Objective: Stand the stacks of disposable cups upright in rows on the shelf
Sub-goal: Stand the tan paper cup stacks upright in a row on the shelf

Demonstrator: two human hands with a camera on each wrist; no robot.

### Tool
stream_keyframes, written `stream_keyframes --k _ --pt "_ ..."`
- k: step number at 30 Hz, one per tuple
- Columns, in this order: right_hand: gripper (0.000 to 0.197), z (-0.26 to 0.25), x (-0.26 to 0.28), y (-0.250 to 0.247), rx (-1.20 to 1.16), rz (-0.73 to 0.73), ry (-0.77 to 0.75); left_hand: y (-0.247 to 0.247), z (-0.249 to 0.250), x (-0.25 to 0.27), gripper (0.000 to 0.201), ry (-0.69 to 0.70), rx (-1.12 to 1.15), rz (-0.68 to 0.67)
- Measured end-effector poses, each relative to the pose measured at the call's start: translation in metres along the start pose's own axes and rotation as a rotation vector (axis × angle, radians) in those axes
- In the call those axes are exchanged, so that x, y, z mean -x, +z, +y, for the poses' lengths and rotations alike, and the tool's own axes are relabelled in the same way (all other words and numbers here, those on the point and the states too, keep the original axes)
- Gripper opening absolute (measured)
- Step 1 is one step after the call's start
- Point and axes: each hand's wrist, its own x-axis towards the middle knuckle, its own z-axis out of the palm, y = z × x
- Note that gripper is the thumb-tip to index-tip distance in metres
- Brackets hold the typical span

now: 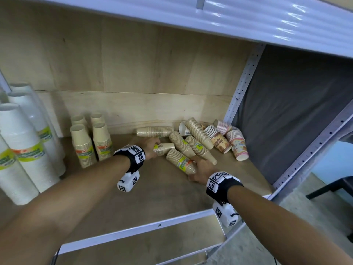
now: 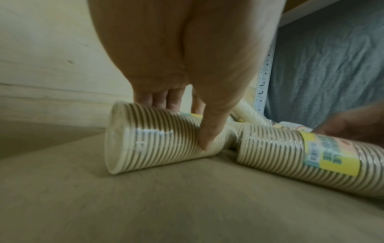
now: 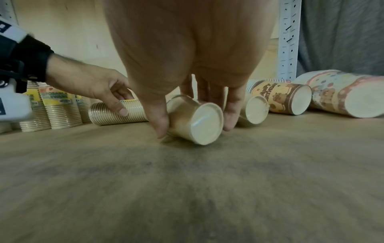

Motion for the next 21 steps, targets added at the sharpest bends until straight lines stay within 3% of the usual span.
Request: stream_keyframes --k 13,18,21 --pt "0.068 -0.008 0.009 -0.020 0.034 0.060 -0.034 -0.023 -0.005 0.012 0.068 -0.010 0.073 -0.051" --pt "0.055 -0.023 0.006 -0.043 0.033 0.083 -0.058 -0.040 -0.004 0.016 0.070 -0.028 0.175 0.031" --pt "0.052 -0.037 -0.001 -0.053 0.030 0.097 -0.080 -0.044 -0.004 0.019 0.059 -0.045 0.225 0.078"
